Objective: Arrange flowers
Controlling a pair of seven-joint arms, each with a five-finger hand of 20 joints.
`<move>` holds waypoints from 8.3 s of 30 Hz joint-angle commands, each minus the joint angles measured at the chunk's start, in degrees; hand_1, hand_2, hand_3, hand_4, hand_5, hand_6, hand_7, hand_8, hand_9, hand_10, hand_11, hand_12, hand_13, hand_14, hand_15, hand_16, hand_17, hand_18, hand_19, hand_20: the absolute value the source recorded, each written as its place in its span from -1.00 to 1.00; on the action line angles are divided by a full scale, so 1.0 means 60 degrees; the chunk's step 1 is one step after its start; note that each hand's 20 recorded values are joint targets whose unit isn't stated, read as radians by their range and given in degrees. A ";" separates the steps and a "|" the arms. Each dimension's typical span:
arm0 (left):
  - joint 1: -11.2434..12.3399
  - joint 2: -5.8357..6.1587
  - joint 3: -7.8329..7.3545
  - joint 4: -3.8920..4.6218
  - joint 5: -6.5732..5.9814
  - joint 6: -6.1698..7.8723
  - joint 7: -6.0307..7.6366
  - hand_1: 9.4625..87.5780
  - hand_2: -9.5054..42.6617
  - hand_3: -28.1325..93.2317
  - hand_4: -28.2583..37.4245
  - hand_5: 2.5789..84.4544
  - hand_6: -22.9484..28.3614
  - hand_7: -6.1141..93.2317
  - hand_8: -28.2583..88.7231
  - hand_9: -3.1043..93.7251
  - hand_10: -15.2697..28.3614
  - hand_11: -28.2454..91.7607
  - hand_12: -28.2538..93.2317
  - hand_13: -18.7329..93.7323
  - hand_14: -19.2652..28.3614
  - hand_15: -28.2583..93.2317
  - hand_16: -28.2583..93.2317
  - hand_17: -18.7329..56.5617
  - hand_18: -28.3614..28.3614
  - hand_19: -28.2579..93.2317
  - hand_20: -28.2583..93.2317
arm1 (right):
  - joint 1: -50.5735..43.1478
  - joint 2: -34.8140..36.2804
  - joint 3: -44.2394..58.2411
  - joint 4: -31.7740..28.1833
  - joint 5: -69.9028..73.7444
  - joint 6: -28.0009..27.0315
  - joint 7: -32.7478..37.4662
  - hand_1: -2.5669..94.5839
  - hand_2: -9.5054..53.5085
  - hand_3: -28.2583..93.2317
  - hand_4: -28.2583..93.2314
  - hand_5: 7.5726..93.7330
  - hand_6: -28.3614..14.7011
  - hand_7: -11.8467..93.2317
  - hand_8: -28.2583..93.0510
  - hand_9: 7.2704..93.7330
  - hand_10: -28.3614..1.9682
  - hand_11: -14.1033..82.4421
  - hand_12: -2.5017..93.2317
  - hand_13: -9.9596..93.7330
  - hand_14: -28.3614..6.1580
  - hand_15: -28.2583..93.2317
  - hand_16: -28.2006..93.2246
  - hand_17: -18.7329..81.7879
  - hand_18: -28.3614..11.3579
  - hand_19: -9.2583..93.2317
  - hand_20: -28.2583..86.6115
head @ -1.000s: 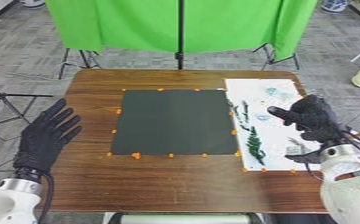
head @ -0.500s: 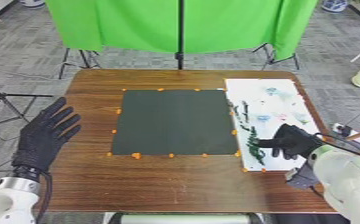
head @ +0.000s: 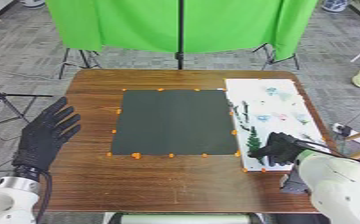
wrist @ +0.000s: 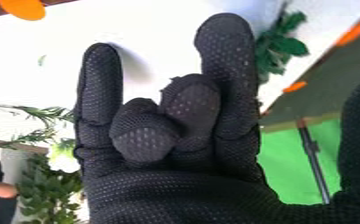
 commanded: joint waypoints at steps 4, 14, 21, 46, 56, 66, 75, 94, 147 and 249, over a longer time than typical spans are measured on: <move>0.0033 0.0058 0.0005 0.0041 0.0022 -0.0091 -0.0099 -0.59 -0.76 0.63 -1.00 -0.44 -0.01 -0.39 -0.75 -0.53 0.17 -0.04 -0.35 -0.41 0.32 0.17 -0.61 -0.79 0.67 0.20 -0.44 | 0.0442 0.0399 -0.0398 0.0293 -0.0249 -0.0204 -0.0087 -0.65 -0.99 0.54 -1.00 0.71 0.30 0.36 -0.75 0.76 -0.01 0.60 -0.18 0.55 -0.23 0.91 -0.01 -0.12 -0.58 0.68 -0.12; -0.0069 0.0057 0.0044 0.0059 0.0051 -0.0195 -0.0135 -0.59 -0.76 0.63 -1.00 -0.44 -0.01 -0.39 -0.75 -0.53 0.17 -0.04 -0.35 -0.41 0.33 0.17 -0.61 -0.79 0.67 0.20 -0.44 | 0.0405 0.0553 -0.1194 0.0704 -0.0665 -0.0214 0.0606 -0.64 -0.97 0.62 -1.00 0.75 0.33 0.41 -0.75 0.80 0.02 0.62 -0.16 0.58 -0.20 0.92 0.01 -0.10 -0.57 0.71 -0.15; 0.0024 0.0092 0.0007 0.0042 0.0015 -0.0129 -0.0110 -0.59 -0.77 0.63 -1.00 -0.44 -0.01 -0.39 -0.75 -0.53 0.18 -0.04 -0.35 -0.41 0.32 0.17 -0.61 -0.80 0.67 0.20 -0.44 | 0.0282 0.0495 -0.1490 0.0802 -0.0835 -0.0741 0.0819 -0.44 -1.00 0.71 -1.00 0.80 0.39 0.44 -0.76 0.86 0.08 0.62 -0.16 0.64 -0.12 0.90 0.02 -0.07 -0.52 0.74 -0.19; 0.0236 0.0409 -0.0334 -0.0154 -0.0157 -0.0054 0.0088 -0.59 -0.75 0.63 -1.00 -0.44 -0.01 -0.39 -0.75 -0.53 0.17 -0.04 -0.35 -0.41 0.33 0.17 -0.61 -0.80 0.67 0.20 -0.44 | -0.0415 0.0128 -0.0569 0.0053 0.0979 0.1781 -0.0041 -0.33 -0.72 1.00 -0.78 0.99 0.33 0.42 -0.74 1.00 0.19 0.55 -0.38 0.83 -0.01 0.77 -0.05 0.08 -0.43 0.83 -0.25; 0.0546 0.0665 -0.0845 -0.0413 -0.0264 -0.0157 0.0041 -0.59 -0.76 0.63 -1.00 -0.43 -0.01 -0.39 -0.75 -0.51 0.19 -0.04 -0.35 -0.41 0.33 0.17 -0.61 -0.79 0.67 0.20 -0.44 | 0.0290 0.0117 -0.0519 -0.0534 0.1062 0.3617 -0.0782 -0.33 -0.77 1.00 -0.71 1.00 0.30 0.43 -0.70 1.00 0.16 0.59 -0.42 0.85 0.00 0.77 -0.03 0.11 -0.43 0.84 -0.24; 0.1263 0.0915 -0.1474 -0.0672 -0.0189 -0.0124 -0.0064 -0.59 -0.76 0.63 -1.00 -0.41 0.00 -0.39 -0.75 -0.50 0.19 -0.04 -0.35 -0.40 0.34 0.18 -0.61 -0.79 0.67 0.20 -0.44 | 0.2216 -0.0120 -0.1769 -0.0163 0.0752 0.3829 -0.1584 -0.32 -0.81 1.00 -0.68 1.00 0.30 0.44 -0.69 1.00 0.21 0.62 -0.47 0.93 0.13 0.71 -0.04 0.18 -0.39 0.81 -0.23; 0.2041 0.0706 -0.2238 -0.1002 0.0065 -0.0080 -0.0221 -0.59 -0.77 0.63 -1.00 -0.40 0.01 -0.39 -0.75 -0.50 0.19 -0.04 -0.36 -0.40 0.34 0.18 -0.61 -0.79 0.67 0.20 -0.44 | 0.4206 -0.0774 -0.3816 0.0774 0.0237 0.3661 -0.2275 -0.31 -0.83 1.00 -0.70 1.00 0.31 0.41 -0.67 1.00 0.25 0.61 -0.50 0.96 0.17 0.66 -0.02 0.19 -0.34 0.79 -0.25; 0.1849 0.0959 -0.1962 -0.0821 -0.0157 0.0062 -0.0166 -0.59 -0.77 0.64 -1.00 -0.40 0.01 -0.39 -0.75 -0.50 0.19 -0.04 -0.35 -0.40 0.34 0.18 -0.61 -0.79 0.67 0.20 -0.44 | 0.6084 -0.3137 -0.7619 0.4474 -0.1980 0.4857 -0.4112 -0.30 -0.78 1.00 -0.76 1.00 0.32 0.38 -0.67 1.00 0.27 0.57 -0.49 0.95 0.18 0.65 -0.02 0.18 -0.33 0.78 -0.25; 0.1062 0.1346 -0.1348 -0.0475 -0.0392 -0.0442 -0.0636 -0.59 -0.77 0.63 -1.00 -0.40 0.00 -0.39 -0.75 -0.50 0.19 -0.04 -0.35 -0.40 0.34 0.18 -0.61 -0.79 0.67 0.20 -0.44 | 0.5956 -0.3686 -0.9271 0.6165 -0.4302 0.6067 -0.2332 -0.34 -0.87 0.98 -0.91 0.98 0.49 0.35 -0.72 1.00 0.39 0.51 -0.43 0.91 0.24 0.65 -0.01 0.12 -0.37 0.75 -0.18; 0.1976 0.0697 -0.1704 -0.0794 -0.0268 -0.0229 -0.0066 -0.60 -0.75 0.63 -1.00 -0.40 0.00 -0.39 -0.75 -0.50 0.20 -0.04 -0.35 -0.40 0.34 0.18 -0.61 -0.79 0.67 0.20 -0.44 | -0.1397 0.1436 0.1324 0.1955 -0.0029 0.4158 0.0978 0.04 -0.97 0.50 -1.00 0.46 0.43 0.33 -0.62 0.56 0.22 0.46 -0.26 0.43 0.13 0.74 -0.08 -0.08 -0.39 0.72 0.03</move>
